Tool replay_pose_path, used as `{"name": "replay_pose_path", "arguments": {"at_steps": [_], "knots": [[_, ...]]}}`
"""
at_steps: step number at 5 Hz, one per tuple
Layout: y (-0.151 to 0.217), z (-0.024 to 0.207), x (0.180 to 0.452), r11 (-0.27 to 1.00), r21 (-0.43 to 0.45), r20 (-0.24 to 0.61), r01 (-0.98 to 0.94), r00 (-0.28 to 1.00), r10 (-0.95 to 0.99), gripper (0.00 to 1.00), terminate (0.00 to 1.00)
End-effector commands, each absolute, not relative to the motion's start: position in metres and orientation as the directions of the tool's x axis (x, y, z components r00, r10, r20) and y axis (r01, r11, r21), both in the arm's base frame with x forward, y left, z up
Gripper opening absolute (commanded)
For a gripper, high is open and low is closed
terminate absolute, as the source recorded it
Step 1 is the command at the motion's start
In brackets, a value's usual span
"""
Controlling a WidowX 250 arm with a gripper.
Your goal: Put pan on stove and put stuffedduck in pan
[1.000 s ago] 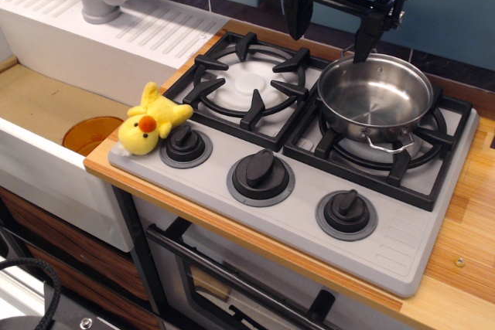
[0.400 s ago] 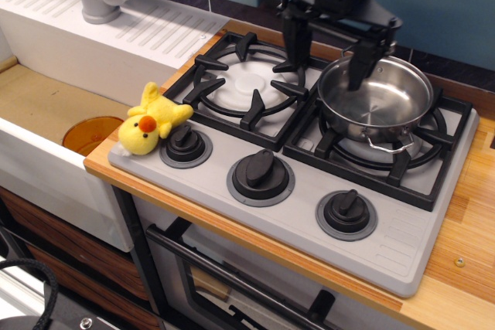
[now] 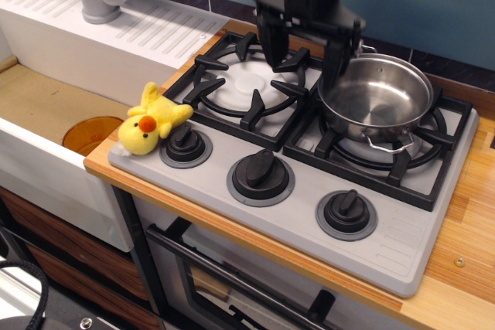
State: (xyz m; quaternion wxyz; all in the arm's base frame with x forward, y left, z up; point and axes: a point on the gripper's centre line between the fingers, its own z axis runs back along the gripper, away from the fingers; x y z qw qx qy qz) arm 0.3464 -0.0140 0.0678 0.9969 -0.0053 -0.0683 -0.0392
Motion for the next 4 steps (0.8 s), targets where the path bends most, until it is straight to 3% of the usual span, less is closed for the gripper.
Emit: {"name": "replay_pose_path", "arguments": {"at_steps": [1, 4], "knots": [[-0.015, 0.081, 0.351, 0.998, 0.031, 0.202, 0.053, 0.978, -0.059, 1.0, 0.0], [-0.026, 0.06, 0.362, 0.996, 0.038, 0.255, 0.077, 0.963, -0.084, 1.0, 0.0]]}}
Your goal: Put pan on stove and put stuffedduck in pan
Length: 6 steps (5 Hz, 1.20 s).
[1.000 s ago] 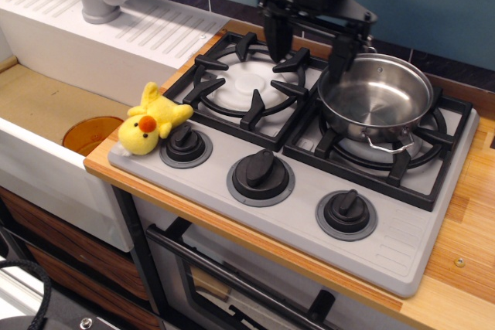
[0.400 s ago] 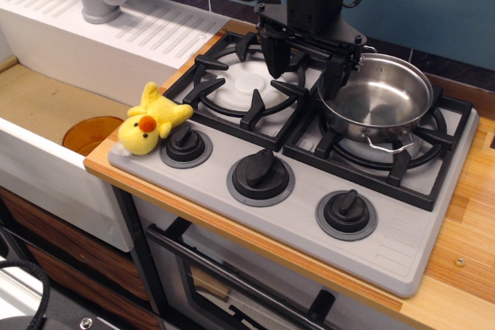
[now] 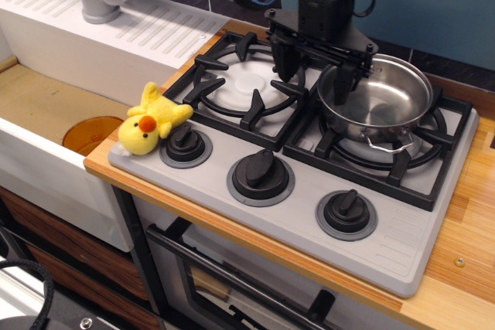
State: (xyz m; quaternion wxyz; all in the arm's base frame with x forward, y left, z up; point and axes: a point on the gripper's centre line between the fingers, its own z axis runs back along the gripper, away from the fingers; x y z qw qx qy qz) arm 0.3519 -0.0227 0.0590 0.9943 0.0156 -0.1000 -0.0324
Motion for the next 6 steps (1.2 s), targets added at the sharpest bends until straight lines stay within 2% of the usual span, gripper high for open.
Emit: {"name": "replay_pose_path", "arguments": {"at_steps": [1, 2, 5, 6], "knots": [[-0.027, 0.056, 0.365, 0.995, 0.04, 0.262, 0.086, 0.96, -0.094, 1.0, 0.0], [-0.03, 0.054, 0.365, 0.997, 0.037, 0.236, 0.066, 0.969, -0.072, 0.0, 0.0], [-0.029, 0.064, 0.364, 0.997, 0.042, 0.202, 0.071, 0.976, -0.078, 0.0, 0.0], [-0.022, 0.076, 0.359, 0.996, 0.06, 0.187, 0.064, 0.98, -0.075, 0.0, 0.0]]}}
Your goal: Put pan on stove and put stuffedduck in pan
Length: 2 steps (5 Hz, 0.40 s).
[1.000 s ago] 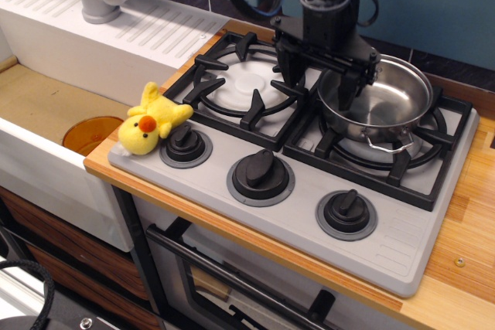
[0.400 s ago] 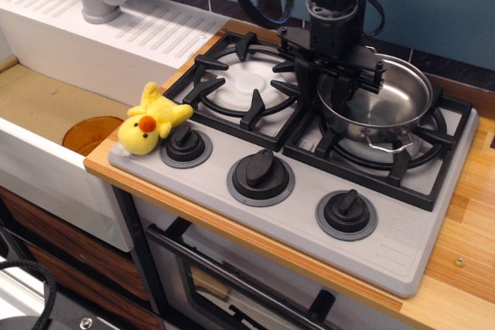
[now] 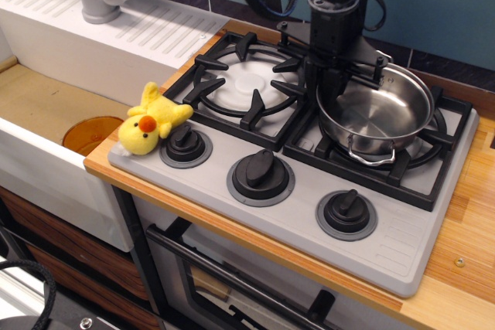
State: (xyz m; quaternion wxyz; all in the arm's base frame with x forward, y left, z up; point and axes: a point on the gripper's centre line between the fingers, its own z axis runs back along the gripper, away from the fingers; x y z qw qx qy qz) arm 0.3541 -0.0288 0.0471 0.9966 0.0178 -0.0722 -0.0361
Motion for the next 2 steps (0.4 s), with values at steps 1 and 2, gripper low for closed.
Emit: {"name": "replay_pose_path", "arguments": {"at_steps": [1, 2], "knots": [[-0.012, 0.104, 0.352, 0.993, 0.104, 0.16, 0.055, 0.985, -0.071, 0.0, 0.0], [0.002, 0.132, 0.348, 0.988, 0.142, 0.137, 0.061, 0.987, -0.081, 0.0, 0.0]]}}
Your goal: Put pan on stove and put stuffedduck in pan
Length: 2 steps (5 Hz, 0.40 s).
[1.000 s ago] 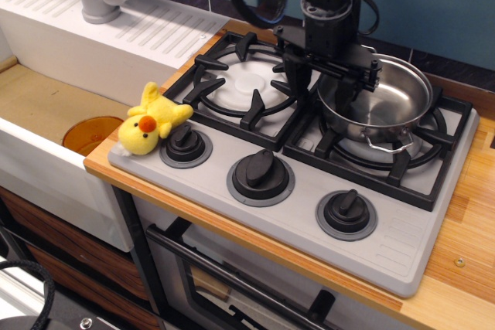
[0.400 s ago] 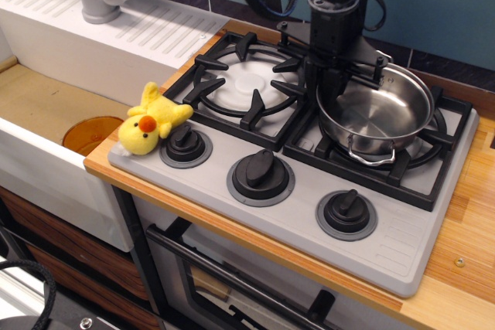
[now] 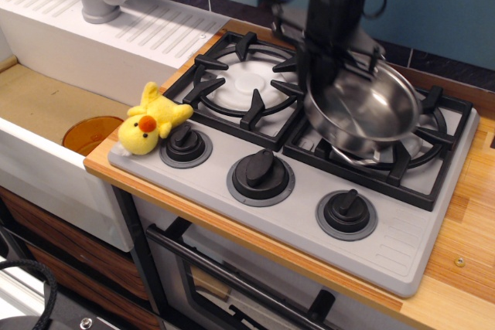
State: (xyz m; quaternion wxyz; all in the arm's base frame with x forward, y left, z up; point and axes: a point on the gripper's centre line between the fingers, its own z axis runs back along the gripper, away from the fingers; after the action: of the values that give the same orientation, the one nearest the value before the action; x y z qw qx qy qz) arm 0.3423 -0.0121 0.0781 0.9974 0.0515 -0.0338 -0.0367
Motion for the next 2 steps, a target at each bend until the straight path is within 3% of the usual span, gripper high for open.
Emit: {"name": "replay_pose_path", "arguments": {"at_steps": [1, 2], "knots": [[0.022, 0.145, 0.354, 0.983, 0.157, 0.124, 0.096, 0.985, -0.116, 0.0, 0.0], [0.05, 0.148, 0.367, 0.976, 0.175, 0.129, 0.128, 0.98, -0.151, 0.0, 0.0]]}}
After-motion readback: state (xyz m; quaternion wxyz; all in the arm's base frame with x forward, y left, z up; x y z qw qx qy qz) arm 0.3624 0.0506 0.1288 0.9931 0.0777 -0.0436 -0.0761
